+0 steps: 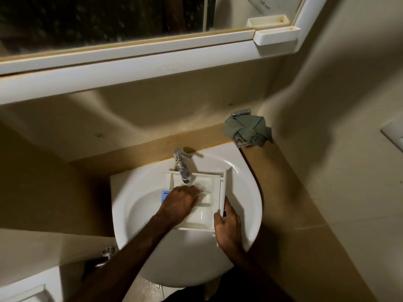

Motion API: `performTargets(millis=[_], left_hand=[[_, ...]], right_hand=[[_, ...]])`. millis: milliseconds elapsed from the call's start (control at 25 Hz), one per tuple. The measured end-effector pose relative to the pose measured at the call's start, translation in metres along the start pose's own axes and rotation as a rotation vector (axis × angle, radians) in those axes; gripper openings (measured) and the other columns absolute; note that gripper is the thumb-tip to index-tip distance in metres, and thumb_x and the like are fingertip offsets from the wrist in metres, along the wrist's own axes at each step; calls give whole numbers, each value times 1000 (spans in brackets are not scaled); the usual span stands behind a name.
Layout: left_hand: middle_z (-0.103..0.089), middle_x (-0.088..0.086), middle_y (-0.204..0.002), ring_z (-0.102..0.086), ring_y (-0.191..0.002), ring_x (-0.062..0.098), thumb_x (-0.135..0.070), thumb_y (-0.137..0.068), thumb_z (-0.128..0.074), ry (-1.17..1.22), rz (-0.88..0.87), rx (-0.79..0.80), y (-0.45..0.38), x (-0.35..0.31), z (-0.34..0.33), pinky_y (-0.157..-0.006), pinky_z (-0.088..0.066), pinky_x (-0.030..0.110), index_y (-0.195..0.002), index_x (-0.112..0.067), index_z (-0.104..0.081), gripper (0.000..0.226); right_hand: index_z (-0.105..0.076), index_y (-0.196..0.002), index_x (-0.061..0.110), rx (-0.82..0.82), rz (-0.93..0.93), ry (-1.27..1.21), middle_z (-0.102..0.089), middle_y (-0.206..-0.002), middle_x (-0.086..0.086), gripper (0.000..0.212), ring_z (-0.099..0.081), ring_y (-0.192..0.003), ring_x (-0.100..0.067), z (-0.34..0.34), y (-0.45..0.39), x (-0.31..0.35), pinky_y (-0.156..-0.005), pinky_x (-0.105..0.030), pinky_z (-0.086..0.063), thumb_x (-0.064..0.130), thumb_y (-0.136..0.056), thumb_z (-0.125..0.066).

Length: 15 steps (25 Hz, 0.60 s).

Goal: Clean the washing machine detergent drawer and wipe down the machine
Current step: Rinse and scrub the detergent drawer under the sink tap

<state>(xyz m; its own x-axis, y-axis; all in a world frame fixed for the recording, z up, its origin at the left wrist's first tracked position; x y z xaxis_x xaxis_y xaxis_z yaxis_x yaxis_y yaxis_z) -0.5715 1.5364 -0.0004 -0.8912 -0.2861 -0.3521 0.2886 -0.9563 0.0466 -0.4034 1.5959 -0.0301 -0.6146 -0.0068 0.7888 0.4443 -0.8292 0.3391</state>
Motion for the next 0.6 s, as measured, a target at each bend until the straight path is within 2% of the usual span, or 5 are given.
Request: performTargets(millis=[120, 240, 360, 480, 600], left_hand=[[-71, 8, -134, -69, -118, 26, -20, -103, -57, 134, -52, -48, -11, -20, -3, -104, -50, 35, -132, -13, -70, 33], [-65, 11, -142, -67, -124, 30, -11, -93, -74, 69, -51, -72, -1, -12, -15, -99, -55, 41, -142, -9, -62, 51], [-70, 15, -133, -71, -114, 36, -8, -95, -69, 21, 44, -88, 0, 3, -10, -93, -59, 44, -139, -13, -66, 44], [-78, 11, -113, -74, -96, 33, -25, -104, -54, 60, 79, -135, -5, -7, -1, -86, -55, 39, -143, -24, -62, 39], [-72, 9, -128, -70, -111, 31, -27, -98, -44, -39, 32, -124, -2, -27, -12, -101, -49, 50, -149, -16, -53, 53]], right_hand=[[-43, -158, 24, -14, -26, -11, -59, -149, -3, 64, -56, -137, -25, 0, -3, -4, -117, -40, -43, 18, -96, -57], [-43, -158, 26, 13, -25, 13, -60, -149, 0, 65, -56, -136, -22, -3, -3, -4, -117, -38, -43, 23, -95, -56], [-42, -158, 27, 34, -22, 26, -60, -149, 2, 66, -56, -135, -20, -8, -1, -1, -116, -34, -41, 24, -93, -54], [-43, -158, 24, 27, -40, 33, -59, -150, 0, 64, -54, -137, -22, -10, -2, -3, -118, -35, -39, 21, -95, -55], [-46, -156, 24, 15, -69, 20, -60, -148, -3, 59, -56, -136, -26, -16, -4, -9, -117, -40, -43, 21, -98, -56]])
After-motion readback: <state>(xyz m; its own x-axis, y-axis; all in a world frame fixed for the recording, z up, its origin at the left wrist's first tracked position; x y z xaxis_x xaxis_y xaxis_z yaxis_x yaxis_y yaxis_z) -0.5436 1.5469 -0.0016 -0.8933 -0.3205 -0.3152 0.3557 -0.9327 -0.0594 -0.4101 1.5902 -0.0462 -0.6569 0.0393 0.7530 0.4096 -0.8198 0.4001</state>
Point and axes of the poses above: each hand's wrist, its own y-axis away from the middle knuckle, its own z-axis out of the back of the hand, x = y × z, the point moved 8 cm from there along -y, towards the middle knuckle
